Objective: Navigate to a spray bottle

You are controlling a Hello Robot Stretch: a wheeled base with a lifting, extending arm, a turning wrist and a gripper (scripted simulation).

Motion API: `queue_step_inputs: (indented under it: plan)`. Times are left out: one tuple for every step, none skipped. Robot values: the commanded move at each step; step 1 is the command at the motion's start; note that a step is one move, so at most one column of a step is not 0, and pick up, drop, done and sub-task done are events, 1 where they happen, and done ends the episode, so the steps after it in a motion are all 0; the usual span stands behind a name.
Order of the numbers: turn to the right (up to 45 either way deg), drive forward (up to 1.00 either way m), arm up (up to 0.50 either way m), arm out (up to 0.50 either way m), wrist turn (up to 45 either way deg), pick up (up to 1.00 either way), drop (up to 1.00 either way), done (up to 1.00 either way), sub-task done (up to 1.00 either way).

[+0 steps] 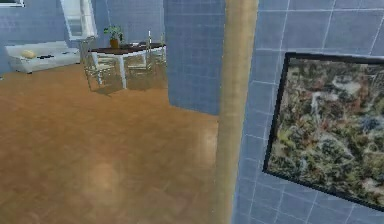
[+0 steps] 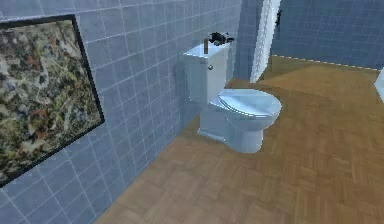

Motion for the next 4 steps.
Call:
queue_step_inputs:
  plan:
    - [21.0, 0.0, 0.0, 0.0, 0.0, 0.0, 0.0, 0.0, 0.0]
    - [0.0, 0.05, 0.0, 0.0, 0.0, 0.0, 0.0, 0.0, 0.0]
    - [-45.0, 0.0, 0.0, 0.0, 0.0, 0.0, 0.0, 0.0, 0.0]
    - [-24.0, 0.0, 0.0, 0.0, 0.0, 0.0, 0.0, 0.0, 0.0]
